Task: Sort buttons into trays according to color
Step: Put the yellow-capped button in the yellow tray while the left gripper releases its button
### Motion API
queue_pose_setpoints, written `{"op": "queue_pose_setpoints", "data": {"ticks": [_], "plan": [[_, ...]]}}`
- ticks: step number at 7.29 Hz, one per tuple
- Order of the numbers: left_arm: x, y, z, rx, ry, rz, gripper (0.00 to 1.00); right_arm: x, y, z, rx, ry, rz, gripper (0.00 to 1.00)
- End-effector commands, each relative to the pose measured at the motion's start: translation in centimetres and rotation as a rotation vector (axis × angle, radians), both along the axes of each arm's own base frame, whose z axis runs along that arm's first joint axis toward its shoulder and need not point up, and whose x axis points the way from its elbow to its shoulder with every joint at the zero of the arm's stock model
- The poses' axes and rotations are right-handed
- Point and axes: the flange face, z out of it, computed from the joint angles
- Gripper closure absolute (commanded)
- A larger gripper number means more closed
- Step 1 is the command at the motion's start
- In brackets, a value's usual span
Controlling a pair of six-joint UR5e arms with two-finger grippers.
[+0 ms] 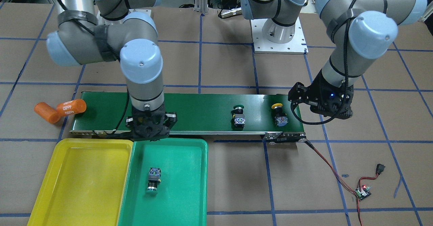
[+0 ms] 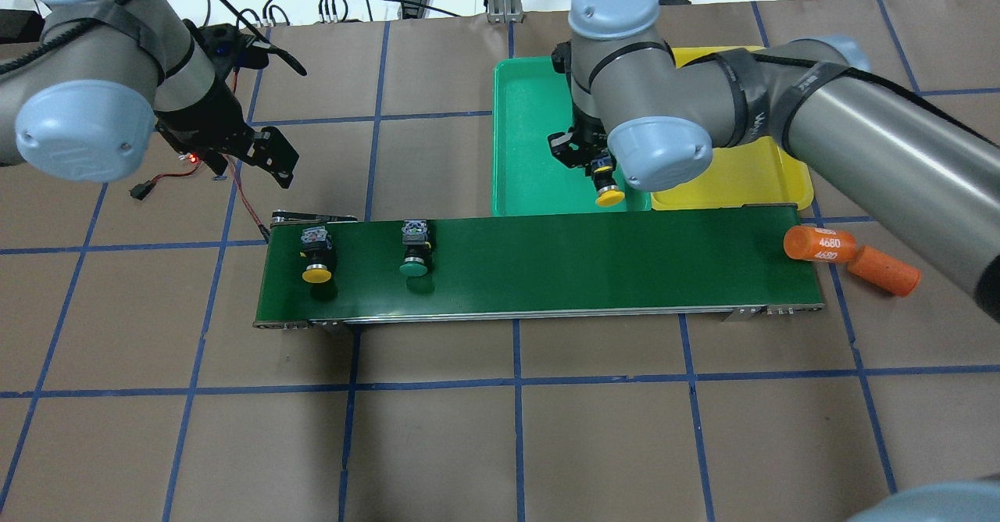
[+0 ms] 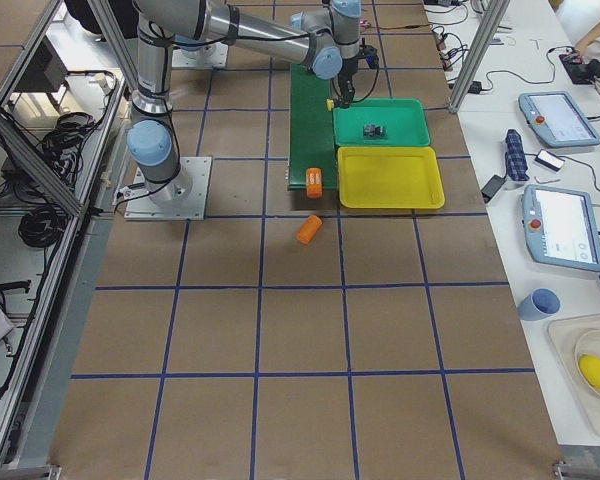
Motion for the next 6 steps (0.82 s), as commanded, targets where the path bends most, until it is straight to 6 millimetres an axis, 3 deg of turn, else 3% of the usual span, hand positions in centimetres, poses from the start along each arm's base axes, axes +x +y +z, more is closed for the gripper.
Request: {"op": "queue_pose_setpoints", "data": {"ticks": [1, 3, 6], "plan": [[-0.4, 2.5, 6.0, 0.001, -0.001, 0.016, 0.0, -8.7, -3.6, 1.3, -0.006, 0.056, 0.059, 1.0], [-1.4, 6.1, 8.4, -0.002, 0.005, 0.142, 0.0, -14.5, -6.1, -0.4, 0.019, 0.064, 0.064, 1.0], [-2.0, 7.5, 8.8, -0.003, 0.019, 0.198, 0.0, -18.8, -8.5, -5.1, 0.026, 0.076, 0.121, 1.0]]}}
